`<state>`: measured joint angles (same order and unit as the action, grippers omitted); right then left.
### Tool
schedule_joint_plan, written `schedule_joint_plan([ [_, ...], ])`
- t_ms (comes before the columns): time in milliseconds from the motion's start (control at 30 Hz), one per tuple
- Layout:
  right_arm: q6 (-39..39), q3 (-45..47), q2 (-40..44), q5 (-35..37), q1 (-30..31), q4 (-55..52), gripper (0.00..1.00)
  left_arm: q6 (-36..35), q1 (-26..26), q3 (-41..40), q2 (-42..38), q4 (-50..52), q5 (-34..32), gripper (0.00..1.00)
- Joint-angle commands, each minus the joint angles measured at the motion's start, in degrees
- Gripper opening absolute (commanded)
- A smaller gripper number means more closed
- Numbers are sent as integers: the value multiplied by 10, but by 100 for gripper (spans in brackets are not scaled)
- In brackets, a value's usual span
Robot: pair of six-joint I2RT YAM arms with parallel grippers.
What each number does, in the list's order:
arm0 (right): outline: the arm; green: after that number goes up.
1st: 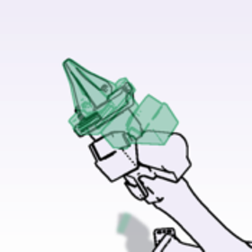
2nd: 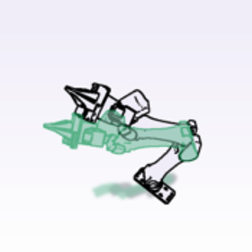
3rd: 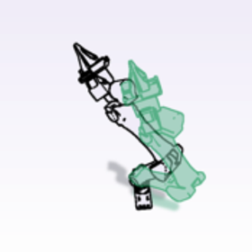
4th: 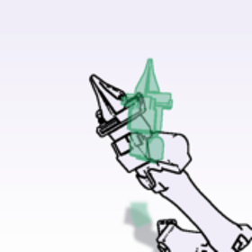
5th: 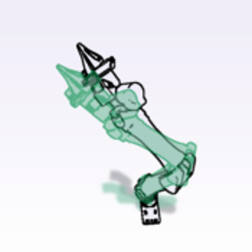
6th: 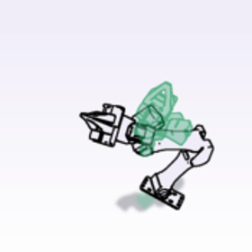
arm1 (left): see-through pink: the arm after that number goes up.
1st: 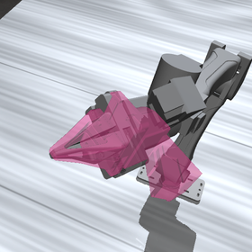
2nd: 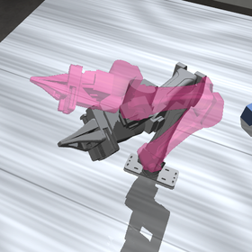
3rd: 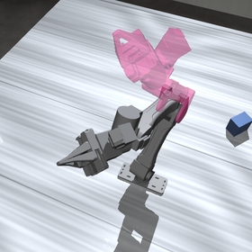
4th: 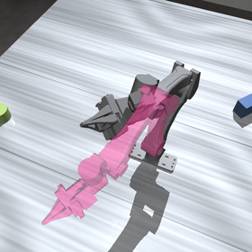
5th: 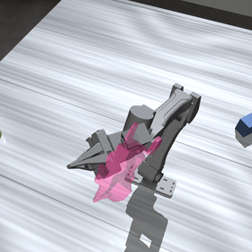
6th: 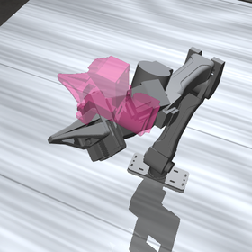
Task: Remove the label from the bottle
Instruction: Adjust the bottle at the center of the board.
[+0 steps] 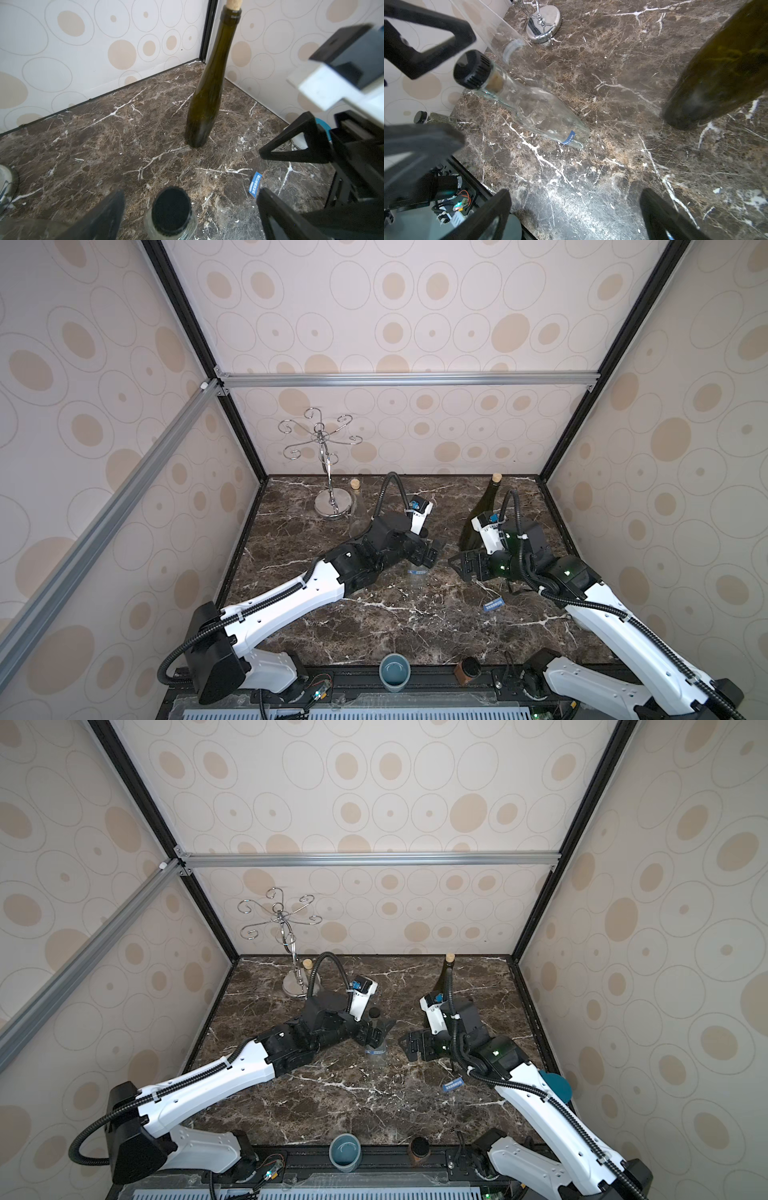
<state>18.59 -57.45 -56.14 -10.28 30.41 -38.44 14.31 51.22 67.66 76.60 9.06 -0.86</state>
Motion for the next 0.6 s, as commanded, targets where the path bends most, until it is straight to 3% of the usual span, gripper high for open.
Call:
schedule_joint_plan([
  [0, -9, -8, 5, 9, 0, -11, 100, -50, -27, 6, -24, 1, 68, 100],
  [133, -10, -8, 0, 10, 6, -9, 99, -86, -48, 10, -28, 27, 79, 100],
  [333, 12, 10, 2, 38, 33, 14, 97, -157, -103, 10, -25, 48, 212, 100],
  [567, 41, 36, -9, 72, 83, 42, 96, -212, -146, 40, 20, 95, 308, 100],
])
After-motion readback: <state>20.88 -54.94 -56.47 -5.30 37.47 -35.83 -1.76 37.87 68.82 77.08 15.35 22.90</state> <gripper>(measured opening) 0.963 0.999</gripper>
